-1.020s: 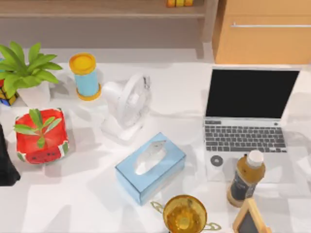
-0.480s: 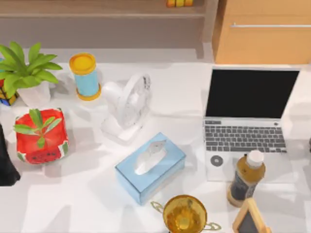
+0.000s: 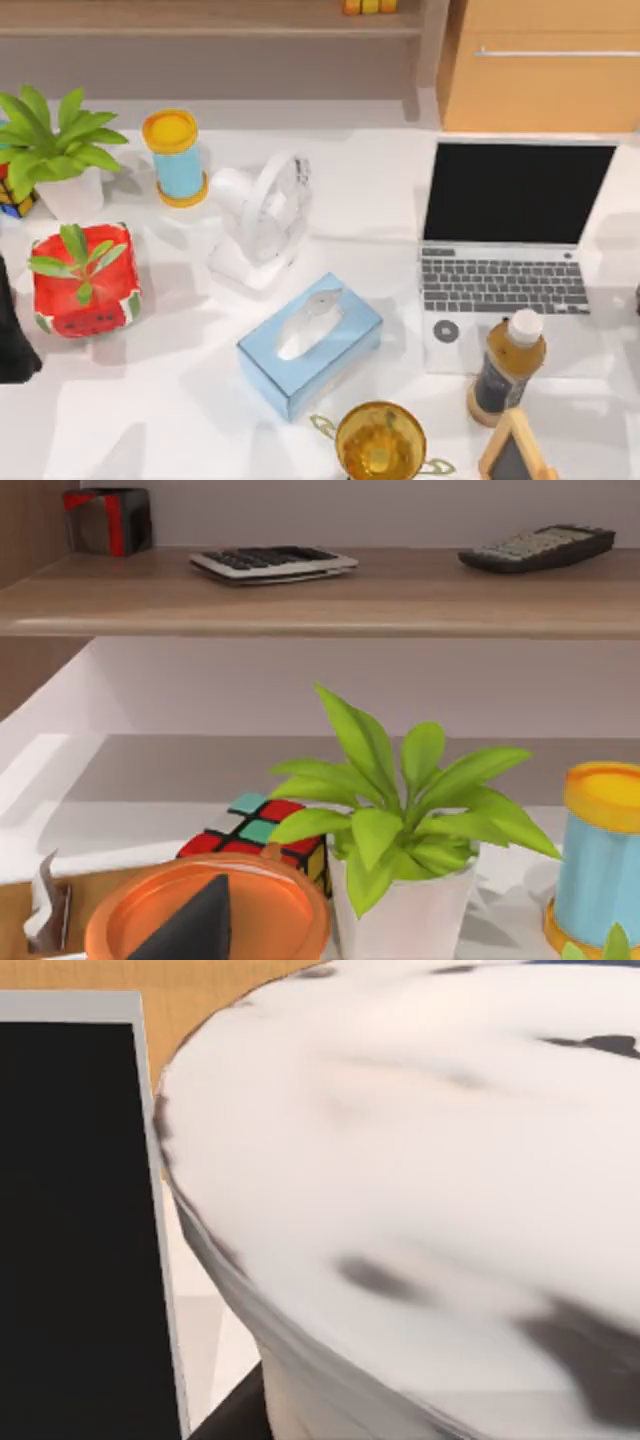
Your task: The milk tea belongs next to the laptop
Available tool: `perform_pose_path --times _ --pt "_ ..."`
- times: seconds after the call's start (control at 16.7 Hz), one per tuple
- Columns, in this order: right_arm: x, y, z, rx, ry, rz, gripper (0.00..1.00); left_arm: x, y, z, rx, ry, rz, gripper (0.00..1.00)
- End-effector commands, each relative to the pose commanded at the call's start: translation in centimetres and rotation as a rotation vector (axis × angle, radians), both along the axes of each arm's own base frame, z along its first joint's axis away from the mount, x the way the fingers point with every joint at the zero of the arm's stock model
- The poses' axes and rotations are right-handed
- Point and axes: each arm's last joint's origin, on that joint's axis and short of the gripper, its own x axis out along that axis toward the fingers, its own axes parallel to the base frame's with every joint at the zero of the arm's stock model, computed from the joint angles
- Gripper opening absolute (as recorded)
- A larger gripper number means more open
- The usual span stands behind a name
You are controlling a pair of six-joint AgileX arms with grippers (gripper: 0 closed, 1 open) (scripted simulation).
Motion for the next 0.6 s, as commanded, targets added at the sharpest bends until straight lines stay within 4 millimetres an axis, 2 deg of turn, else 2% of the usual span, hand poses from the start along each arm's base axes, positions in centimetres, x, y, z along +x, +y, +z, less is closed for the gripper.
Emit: perform_pose_path --times 0.54,0.6 --pt "0.00 0.00 0.00 0.000 0.000 0.000 0.98 0.00 0.00 0.00 0.000 0.000 0.000 1.00" --pt "0.00 0.00 0.00 0.000 0.000 0.000 1.00 0.00 0.00 0.00 0.000 0.000 0.000 1.00"
